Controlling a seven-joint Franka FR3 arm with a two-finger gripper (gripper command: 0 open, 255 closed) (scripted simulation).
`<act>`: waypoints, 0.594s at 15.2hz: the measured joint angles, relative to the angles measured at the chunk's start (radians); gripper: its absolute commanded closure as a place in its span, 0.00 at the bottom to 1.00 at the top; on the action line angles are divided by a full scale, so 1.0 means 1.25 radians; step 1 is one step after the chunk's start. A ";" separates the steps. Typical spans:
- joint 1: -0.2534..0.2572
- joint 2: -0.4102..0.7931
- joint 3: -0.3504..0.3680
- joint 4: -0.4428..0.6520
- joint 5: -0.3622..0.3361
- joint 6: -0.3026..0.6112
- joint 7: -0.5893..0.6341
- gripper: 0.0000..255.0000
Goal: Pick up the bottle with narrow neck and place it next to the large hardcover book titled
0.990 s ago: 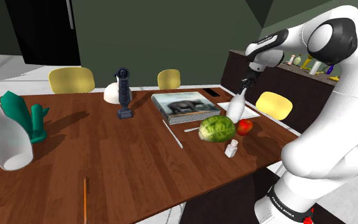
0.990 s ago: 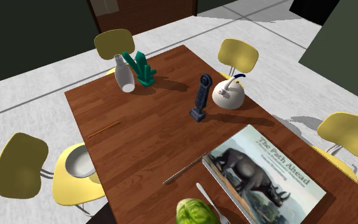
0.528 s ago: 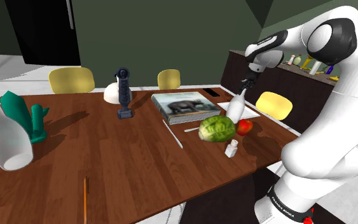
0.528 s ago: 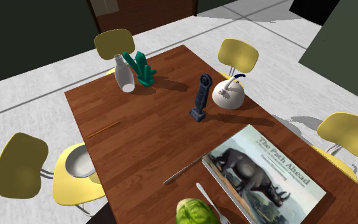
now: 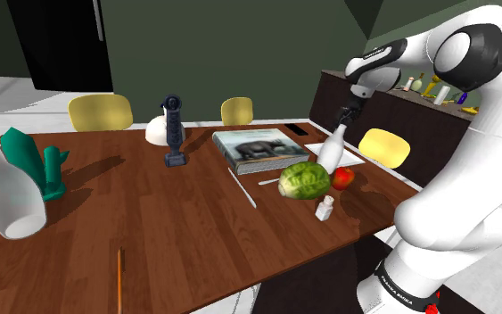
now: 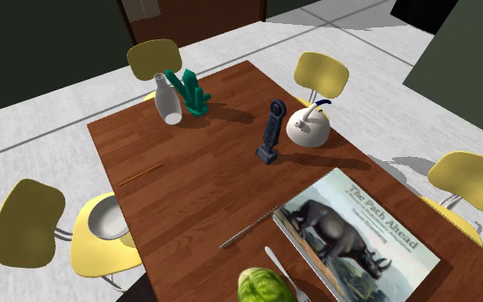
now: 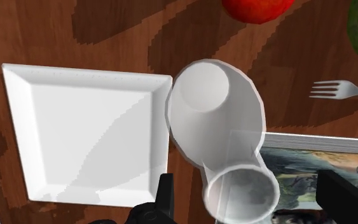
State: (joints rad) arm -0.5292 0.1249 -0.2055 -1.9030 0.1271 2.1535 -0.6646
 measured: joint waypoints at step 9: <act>-0.001 -0.027 -0.003 0.037 -0.010 -0.064 0.007 0.00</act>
